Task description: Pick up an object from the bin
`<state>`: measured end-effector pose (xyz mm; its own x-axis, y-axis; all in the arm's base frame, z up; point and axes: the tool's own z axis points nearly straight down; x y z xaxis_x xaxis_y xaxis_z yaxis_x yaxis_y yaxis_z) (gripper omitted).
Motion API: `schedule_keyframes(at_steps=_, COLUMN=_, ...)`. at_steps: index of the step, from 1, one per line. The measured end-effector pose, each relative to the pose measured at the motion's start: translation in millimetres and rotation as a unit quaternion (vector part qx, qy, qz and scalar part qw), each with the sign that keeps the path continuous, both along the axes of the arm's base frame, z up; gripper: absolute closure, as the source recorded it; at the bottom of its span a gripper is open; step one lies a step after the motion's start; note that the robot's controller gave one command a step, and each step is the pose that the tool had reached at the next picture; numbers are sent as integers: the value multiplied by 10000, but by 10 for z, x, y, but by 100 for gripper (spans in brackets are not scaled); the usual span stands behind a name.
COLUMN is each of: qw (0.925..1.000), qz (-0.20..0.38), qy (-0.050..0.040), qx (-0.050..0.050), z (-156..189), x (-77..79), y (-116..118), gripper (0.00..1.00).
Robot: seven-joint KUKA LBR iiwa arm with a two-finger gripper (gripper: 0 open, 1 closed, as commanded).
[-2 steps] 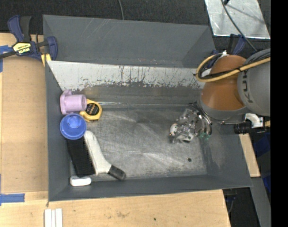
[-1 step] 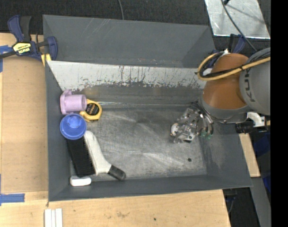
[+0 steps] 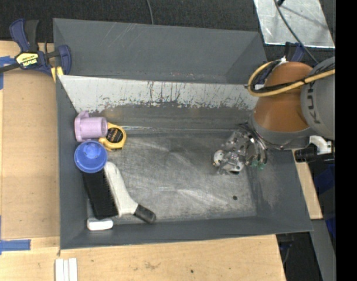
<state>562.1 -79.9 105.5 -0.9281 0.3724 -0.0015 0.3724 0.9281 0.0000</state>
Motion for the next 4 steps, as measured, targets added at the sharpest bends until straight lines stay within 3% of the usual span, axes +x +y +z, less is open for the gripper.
schedule_keyframes(at_steps=2, qw=10000, qz=3, qy=-24, qx=-4, z=127, x=14, y=-3, gripper=100)
schedule_keyframes(at_steps=4, qw=10000, qz=7, qy=8, qx=3, z=284, x=4, y=-5, gripper=100)
